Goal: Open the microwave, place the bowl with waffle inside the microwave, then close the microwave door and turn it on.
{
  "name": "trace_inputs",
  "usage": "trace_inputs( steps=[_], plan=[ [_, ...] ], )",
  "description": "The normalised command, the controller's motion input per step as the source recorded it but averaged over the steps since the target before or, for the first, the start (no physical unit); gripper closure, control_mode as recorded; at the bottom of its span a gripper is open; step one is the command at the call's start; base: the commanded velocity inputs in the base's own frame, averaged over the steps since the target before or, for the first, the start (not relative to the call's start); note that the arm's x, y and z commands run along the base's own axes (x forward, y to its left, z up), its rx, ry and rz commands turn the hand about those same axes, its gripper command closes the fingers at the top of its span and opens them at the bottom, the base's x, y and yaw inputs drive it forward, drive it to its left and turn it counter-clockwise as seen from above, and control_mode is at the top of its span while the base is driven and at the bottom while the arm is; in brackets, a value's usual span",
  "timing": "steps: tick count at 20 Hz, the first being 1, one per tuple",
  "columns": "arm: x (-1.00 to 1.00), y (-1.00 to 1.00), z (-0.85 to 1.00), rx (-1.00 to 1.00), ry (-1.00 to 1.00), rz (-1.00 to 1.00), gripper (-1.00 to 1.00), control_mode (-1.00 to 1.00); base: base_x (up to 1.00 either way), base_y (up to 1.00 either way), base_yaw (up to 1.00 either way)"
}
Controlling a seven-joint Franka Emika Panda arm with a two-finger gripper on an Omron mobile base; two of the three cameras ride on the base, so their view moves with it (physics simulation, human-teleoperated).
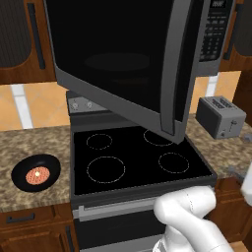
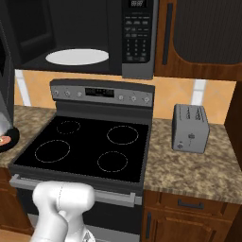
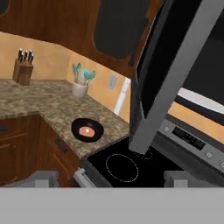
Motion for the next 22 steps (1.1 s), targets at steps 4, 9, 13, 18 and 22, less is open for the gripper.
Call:
trace_inputs(
  steps=[4,9,13,18,22],
  plan=[
    [-0.08,-1.0,0.12,0.54,0.14,-0.04,-1.0,-1.0,0.0,0.0,0.0],
    [0.05,-1.0,0.0,0.47,0.08,0.0,-1.0,-1.0,0.0,0.0,0.0],
    [0.53,-0.65,0.0,0.49,0.29,-0.06,-1.0,-1.0,0.0,0.0,0.0],
    [0.81,-0.08,0.01,0.4,0.58,-0.07,-1.0,-1.0,0.0,0.0,0.0],
    [0.51,0.44,-0.16,0.23,0.34,-0.26,-1.0,-1.0,0.0,0.0,0.0]
  ],
)
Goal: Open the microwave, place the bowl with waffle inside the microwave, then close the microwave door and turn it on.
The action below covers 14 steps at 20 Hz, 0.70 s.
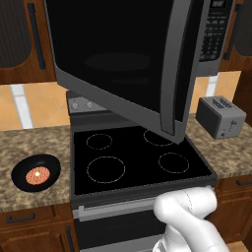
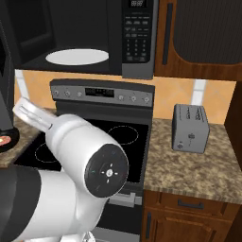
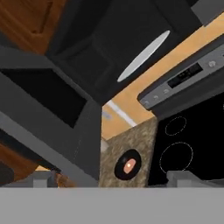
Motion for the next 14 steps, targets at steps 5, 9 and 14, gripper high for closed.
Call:
trace_inputs(
  steps=[5,9,14],
  plan=[
    [0.68,0.26,-0.09,0.24,0.5,-0.1,-1.0,-1.0,0.0,0.0,0.0],
    [0.88,0.48,-0.16,0.22,0.51,0.0,-1.0,-1.0,0.0,0.0,0.0],
    [0.9,0.32,-0.26,0.22,0.11,0.06,-1.0,-1.0,0.0,0.0,0.0]
  ],
)
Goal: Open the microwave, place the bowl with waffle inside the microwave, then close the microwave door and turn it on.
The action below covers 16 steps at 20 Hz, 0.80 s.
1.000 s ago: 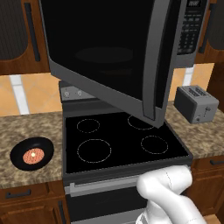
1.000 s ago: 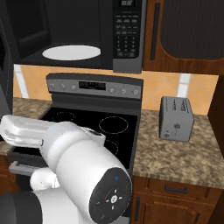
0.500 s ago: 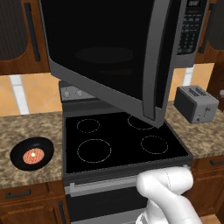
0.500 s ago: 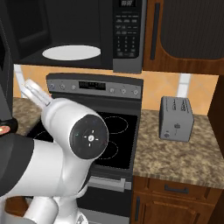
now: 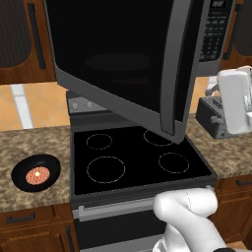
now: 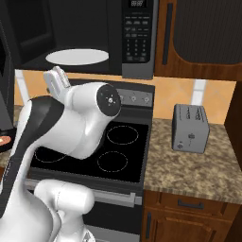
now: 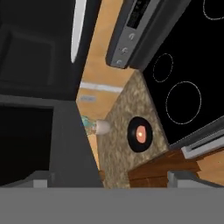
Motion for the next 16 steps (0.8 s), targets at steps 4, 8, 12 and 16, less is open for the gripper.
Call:
trace_inputs(
  steps=[4,8,12,16],
  plan=[
    [0.65,0.09,-0.38,0.27,0.0,0.15,-1.0,-1.0,0.0,0.0,0.0],
    [0.45,0.09,-0.21,0.26,0.01,0.2,-1.0,-1.0,0.0,0.0,0.0],
    [0.37,0.43,-0.02,0.11,0.12,0.3,-1.0,-1.0,0.0,0.0,0.0],
    [0.31,0.57,0.0,0.07,0.21,0.29,-1.0,-1.0,0.0,0.0,0.0]
  ],
)
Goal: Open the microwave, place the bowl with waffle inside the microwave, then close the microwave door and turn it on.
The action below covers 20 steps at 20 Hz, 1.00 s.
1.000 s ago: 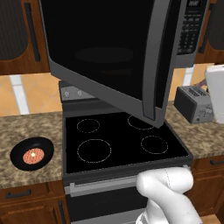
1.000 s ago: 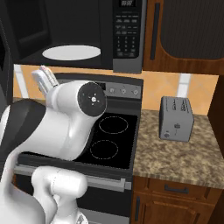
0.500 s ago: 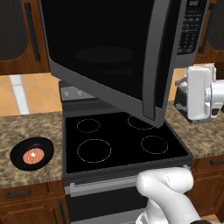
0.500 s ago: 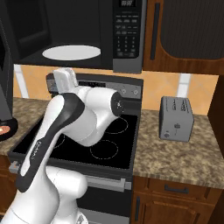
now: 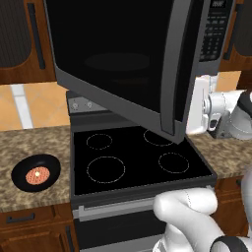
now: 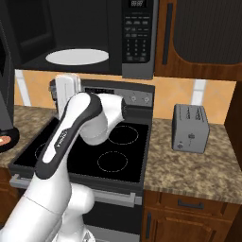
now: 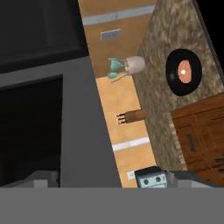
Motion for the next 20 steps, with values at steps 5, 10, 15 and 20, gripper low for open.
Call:
trace_inputs(
  steps=[5,10,15,20],
  plan=[
    [0.24,0.34,0.15,0.21,0.12,0.33,-1.0,-1.0,0.0,0.0,0.0],
    [0.0,0.47,0.16,0.15,0.01,0.27,-1.0,-1.0,0.0,0.0,0.0],
    [-0.14,0.61,0.27,0.04,0.0,0.21,-1.0,-1.0,0.0,0.0,0.0],
    [-0.47,0.74,0.29,0.0,-0.01,0.14,-1.0,-1.0,0.0,0.0,0.0]
  ],
)
